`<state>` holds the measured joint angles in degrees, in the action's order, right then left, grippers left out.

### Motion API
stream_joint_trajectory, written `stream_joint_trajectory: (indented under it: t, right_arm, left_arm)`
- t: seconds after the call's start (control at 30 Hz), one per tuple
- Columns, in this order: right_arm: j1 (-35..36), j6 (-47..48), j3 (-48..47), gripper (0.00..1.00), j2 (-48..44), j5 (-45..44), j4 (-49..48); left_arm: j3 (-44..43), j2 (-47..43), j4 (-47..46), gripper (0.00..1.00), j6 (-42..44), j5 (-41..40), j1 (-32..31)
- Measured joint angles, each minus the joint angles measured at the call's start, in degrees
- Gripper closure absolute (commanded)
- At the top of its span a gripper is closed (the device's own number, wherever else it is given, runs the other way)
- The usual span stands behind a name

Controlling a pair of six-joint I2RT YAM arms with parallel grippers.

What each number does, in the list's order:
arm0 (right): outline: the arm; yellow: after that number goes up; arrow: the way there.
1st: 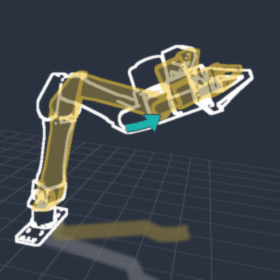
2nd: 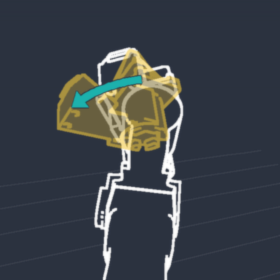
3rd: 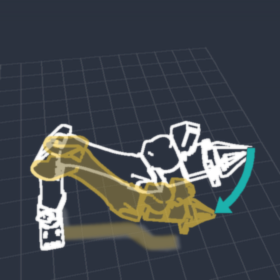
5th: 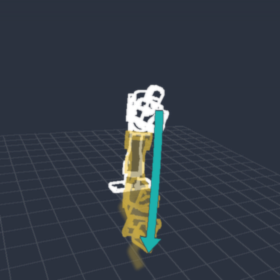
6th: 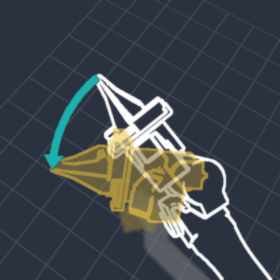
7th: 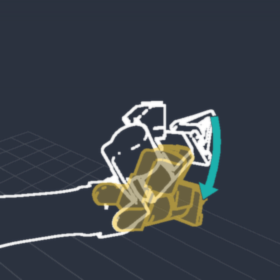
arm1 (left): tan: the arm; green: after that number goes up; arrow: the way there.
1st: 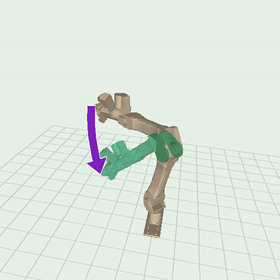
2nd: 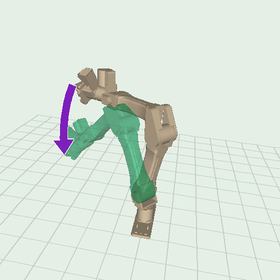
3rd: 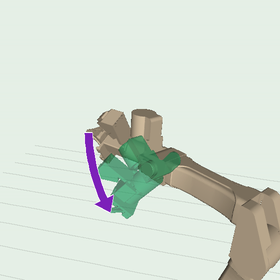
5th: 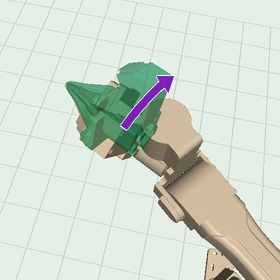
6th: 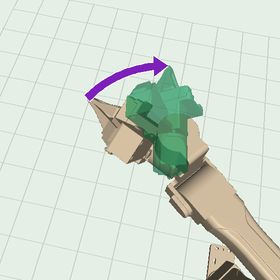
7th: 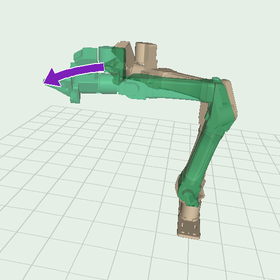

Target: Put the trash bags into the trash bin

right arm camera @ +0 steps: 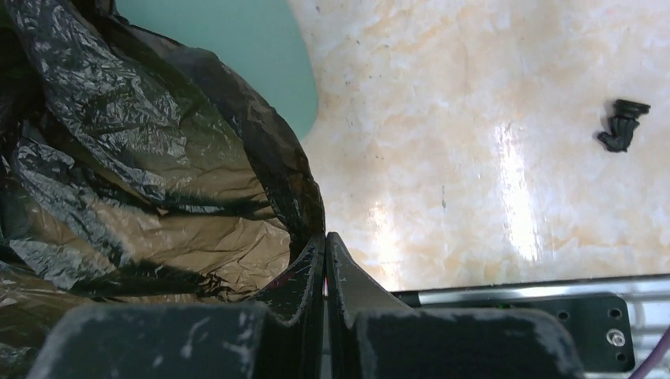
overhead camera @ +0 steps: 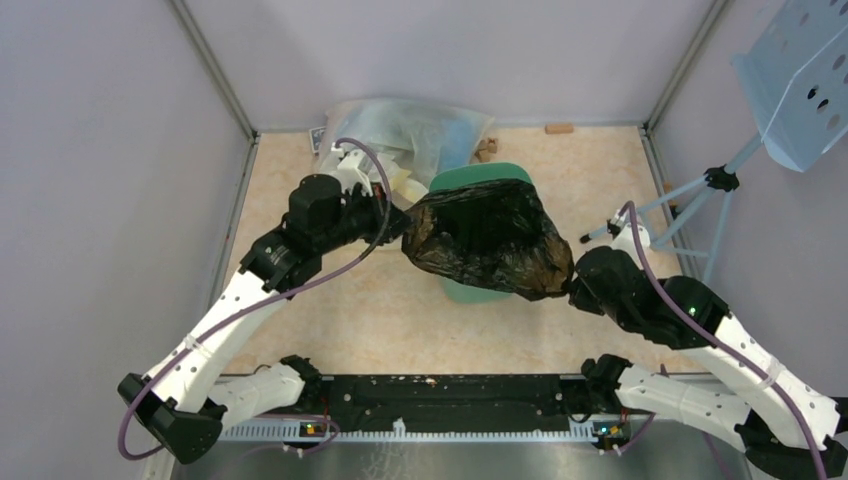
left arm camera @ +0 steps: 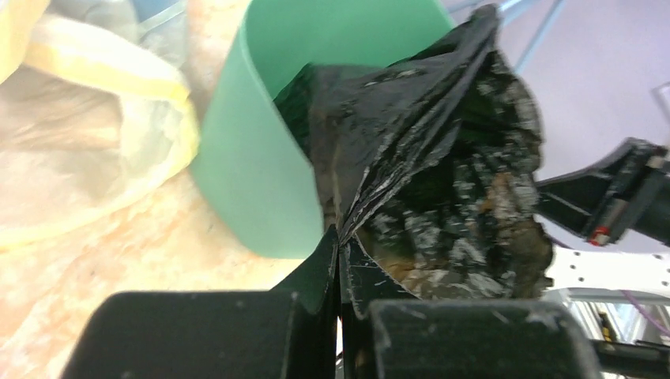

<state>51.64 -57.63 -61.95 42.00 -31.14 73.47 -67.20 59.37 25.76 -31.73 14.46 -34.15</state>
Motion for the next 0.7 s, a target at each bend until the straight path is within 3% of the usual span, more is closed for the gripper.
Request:
stream_joint_trajectory:
  t: [0.37, 0.7]
  right_arm:
    - [-1.97, 4.72, 5.09, 1.00, 2.54, -2.36, -8.22]
    - [-26.27, 15.82, 7.19, 0.99, 5.05, 8.90, -19.78]
  left_arm:
    - [8.28, -0.24, -0.79, 1.00, 3.43, -12.26, 0.13]
    - [8.48, 2.73, -6.58, 0.99, 4.87, -19.98, 1.03]
